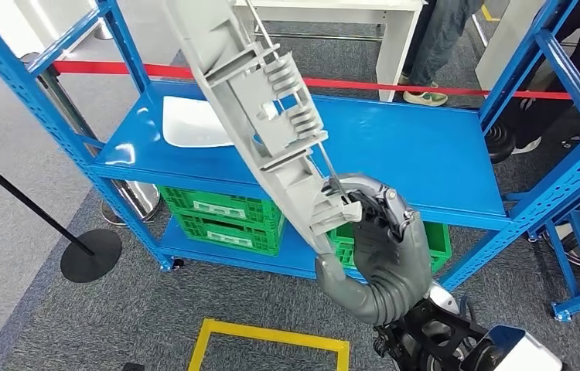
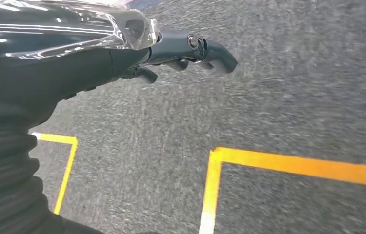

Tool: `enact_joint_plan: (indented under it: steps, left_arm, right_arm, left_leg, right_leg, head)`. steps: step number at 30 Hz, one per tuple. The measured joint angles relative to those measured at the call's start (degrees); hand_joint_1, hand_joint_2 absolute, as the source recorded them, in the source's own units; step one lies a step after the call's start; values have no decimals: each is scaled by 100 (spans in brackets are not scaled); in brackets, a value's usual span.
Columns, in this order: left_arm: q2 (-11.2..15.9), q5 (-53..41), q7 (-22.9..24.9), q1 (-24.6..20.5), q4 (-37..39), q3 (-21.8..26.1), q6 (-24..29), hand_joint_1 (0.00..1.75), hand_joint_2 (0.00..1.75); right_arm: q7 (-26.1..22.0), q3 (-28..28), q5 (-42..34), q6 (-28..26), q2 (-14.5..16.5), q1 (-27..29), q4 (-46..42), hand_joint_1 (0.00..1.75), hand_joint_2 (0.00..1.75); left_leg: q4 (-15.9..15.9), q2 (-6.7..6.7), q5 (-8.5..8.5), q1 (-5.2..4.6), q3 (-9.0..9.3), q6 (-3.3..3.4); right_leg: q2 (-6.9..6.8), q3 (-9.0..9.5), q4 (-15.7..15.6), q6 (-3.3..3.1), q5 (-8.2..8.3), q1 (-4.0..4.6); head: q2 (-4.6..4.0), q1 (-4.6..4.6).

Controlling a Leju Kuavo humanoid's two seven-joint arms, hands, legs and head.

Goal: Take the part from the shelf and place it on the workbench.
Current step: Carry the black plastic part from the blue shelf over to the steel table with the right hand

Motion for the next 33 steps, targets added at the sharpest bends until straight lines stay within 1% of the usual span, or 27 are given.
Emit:
enact_joint_plan:
  steps: [1,2,5,6,7,8,9,11,12,13,15,16,17,18,20,21,22,23,24,25,26,27,28,30,31,32,33]
  left_arm:
    - [2,1,4,2,0,1,0,0,175]
    - [2,1,6,2,0,2,-1,0,175]
    - [-1,1,9,0,0,2,-2,0,175]
    - [-2,0,9,1,0,2,-2,0,175]
    - [-2,-1,9,1,0,2,-2,0,175]
    - [-2,-1,9,1,0,3,-2,0,175]
    - [-2,-1,9,1,0,3,-2,0,175]
    - [-9,-10,11,1,0,2,-8,0,175]
    - [-12,-20,13,1,0,2,-12,0,175]
    - [-15,-30,15,0,0,2,-16,0,175]
    - [-20,-43,19,2,1,1,-20,0,175]
    - [-22,-45,20,4,1,-1,-21,0,175]
    - [-25,-47,23,5,2,-2,-23,0,175]
    - [-24,-49,27,6,2,-2,-25,0,175]
    - [-21,-52,36,6,2,-3,-26,0,175]
    - [-19,-53,40,6,2,-3,-26,0,175]
    - [-19,-53,43,6,2,-3,-26,0,175]
    - [-18,-54,44,5,2,-3,-27,0,175]
    - [-17,-54,45,4,1,-3,-29,0,175]
    - [-17,-55,46,-2,-1,-3,-32,0,175]
    - [-18,-56,47,-11,-4,-3,-34,0,175]
    - [-20,-58,48,-21,-8,-3,-37,0,175]
    - [-21,-60,48,-28,-11,-3,-37,0,175]
    - [-24,-63,50,-23,-15,-2,-38,0,175]
    - [-25,-66,52,-18,-15,-2,-38,0,175]
    - [-23,-67,54,-13,-16,-1,-39,0,175]
    - [-22,-69,55,-11,-17,1,-38,0,175]
  right_arm:
    - [1,1,1,1,-4,4,-5,175,175]
    - [1,1,2,3,-9,6,-10,175,175]
    - [2,3,4,9,-28,10,-11,175,175]
    - [2,4,4,9,-34,11,-11,175,175]
    - [3,4,3,10,-40,12,-10,175,175]
    - [3,4,4,10,-44,12,-10,175,175]
    - [4,3,4,10,-46,11,-10,175,175]
    - [5,3,4,13,-45,8,-20,175,175]
    - [5,2,3,16,-45,7,-29,175,175]
    - [5,1,2,19,-45,6,-38,175,175]
    - [4,-2,1,21,-45,6,-48,175,175]
    - [4,-3,1,21,-43,2,-51,175,175]
    - [4,-4,0,21,-40,-1,-56,175,175]
    - [4,-5,-1,21,-36,-4,-62,175,175]
    - [4,-8,-1,21,-31,0,-73,175,175]
    - [4,-10,-1,21,-31,5,-75,175,175]
    - [5,-13,-1,21,-32,8,-77,175,175]
    - [6,-15,-2,21,-32,11,-78,175,175]
    - [7,-16,-2,21,-32,11,-80,175,175]
    - [8,-19,-2,21,-31,11,-85,175,175]
    - [9,-23,-2,21,-30,11,-98,175,175]
    - [10,-31,-2,21,-29,13,-112,175,175]
    - [10,-39,-2,21,-29,16,-127,175,175]
    - [10,-53,-3,21,-32,31,-142,175,175]
    - [8,-60,-5,21,-37,43,-145,175,175]
    - [7,-68,-7,21,-44,55,-146,175,175]
    - [7,-79,-8,21,-52,68,-147,175,175]
  left_leg:
    - [-14,11,55,8,-31,39]
    - [-31,24,114,19,-72,78]
    - [-35,51,256,14,-247,150]
    - [-32,57,302,6,-310,156]
    - [-27,60,347,0,-368,157]
    - [-22,61,385,-4,-419,153]
    - [-11,61,416,-6,-461,144]
    - [22,59,469,-8,-528,102]
    - [36,60,497,-9,-550,69]
    - [43,60,529,-6,-566,31]
    - [33,56,590,3,-587,-44]
    - [58,51,547,11,-619,-77]
    - [163,46,408,17,-674,-109]
    - [383,43,176,27,-761,-138]
    - [1075,42,-351,40,-969,-187]
    - [1398,42,-493,45,-1035,-204]
    - [1572,42,-506,52,-1026,-213]
    - [1549,42,-411,62,-918,-217]
    - [1323,42,-260,74,-706,-218]
    - [937,41,-133,86,-405,-217]
    - [502,33,-83,87,-95,-213]
    - [170,17,-79,81,126,-193]
    - [-40,0,-105,66,250,-166]
    - [-109,-17,-75,36,217,-66]
    - [-115,-2,-27,33,164,-8]
    - [-120,14,33,35,103,56]
    - [-129,31,101,37,27,110]
  right_leg:
    - [-2,-31,40,31,-59,-7]
    - [-5,-93,178,55,-208,-10]
    - [-9,-398,1175,98,-942,-6]
    - [-9,-434,1455,102,-1070,-3]
    - [-9,-374,1550,97,-1087,1]
    - [-10,-198,1414,82,-1004,4]
    - [-11,76,1073,56,-871,10]
    - [-17,633,255,-9,-730,38]
    - [-20,787,-5,-38,-711,57]
    - [-22,839,-123,-64,-720,76]
    - [-23,788,-140,-131,-651,86]
    - [-28,752,-148,-176,-605,75]
    - [-36,705,-159,-222,-547,60]
    - [-44,644,-168,-258,-484,44]
    - [-50,509,-163,-284,-370,43]
    - [-51,437,-159,-279,-313,43]
    - [-52,366,-155,-269,-258,42]
    - [-52,297,-151,-254,-205,40]
    - [-52,233,-145,-234,-156,35]
    - [-51,183,-137,-208,-110,31]
    - [-50,140,-129,-177,-71,34]
    - [-53,116,-129,-138,-27,39]
    - [-56,101,-133,-97,18,42]
    - [-63,76,-164,-11,114,31]
    - [-64,44,-147,21,92,18]
    - [-63,-12,-62,42,-29,9]
    - [-63,-95,131,55,-253,5]
  head:
    - [0,9]
    - [0,29]
    - [0,128]
    - [0,150]
    - [0,164]
    - [0,177]
    - [0,188]
    - [0,203]
    - [0,207]
    - [0,210]
    - [0,216]
    - [0,218]
    - [0,202]
    - [0,181]
    - [0,123]
    - [0,108]
    - [0,97]
    - [0,88]
    - [0,81]
    - [0,71]
    - [0,54]
    - [0,45]
    - [0,38]
    - [0,48]
    - [0,54]
    - [0,71]
    - [0,96]
